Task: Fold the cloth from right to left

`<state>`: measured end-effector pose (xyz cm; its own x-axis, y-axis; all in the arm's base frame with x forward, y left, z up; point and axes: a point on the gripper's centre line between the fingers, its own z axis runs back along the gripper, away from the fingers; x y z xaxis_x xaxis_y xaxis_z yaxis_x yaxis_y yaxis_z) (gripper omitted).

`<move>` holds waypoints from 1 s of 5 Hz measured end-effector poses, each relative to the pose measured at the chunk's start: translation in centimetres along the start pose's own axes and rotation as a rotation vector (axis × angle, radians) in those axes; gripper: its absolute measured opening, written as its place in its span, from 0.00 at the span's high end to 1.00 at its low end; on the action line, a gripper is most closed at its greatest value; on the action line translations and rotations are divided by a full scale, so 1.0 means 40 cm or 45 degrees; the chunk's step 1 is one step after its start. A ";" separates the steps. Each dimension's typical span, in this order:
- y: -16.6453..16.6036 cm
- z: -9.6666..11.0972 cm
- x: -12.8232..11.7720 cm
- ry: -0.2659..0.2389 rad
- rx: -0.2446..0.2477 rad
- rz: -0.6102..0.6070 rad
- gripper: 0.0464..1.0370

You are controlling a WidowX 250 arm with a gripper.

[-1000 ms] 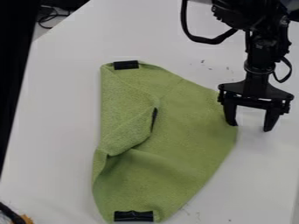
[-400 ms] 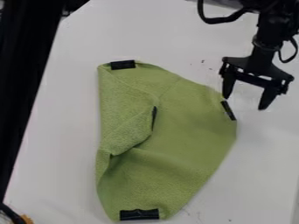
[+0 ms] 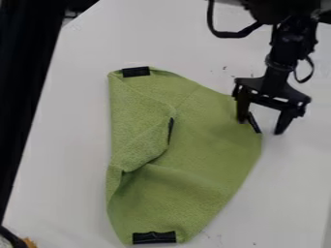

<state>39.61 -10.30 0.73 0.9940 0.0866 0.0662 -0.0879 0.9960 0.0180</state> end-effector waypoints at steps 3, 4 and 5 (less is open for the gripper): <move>0.012 -0.007 -0.011 -0.020 -0.053 0.035 0.52; 0.023 0.001 -0.001 -0.008 -0.009 0.009 0.77; 0.033 0.024 0.008 -0.003 0.056 0.058 0.93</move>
<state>39.77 -8.96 1.73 0.9888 0.1314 0.0705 -0.1355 0.9890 0.0585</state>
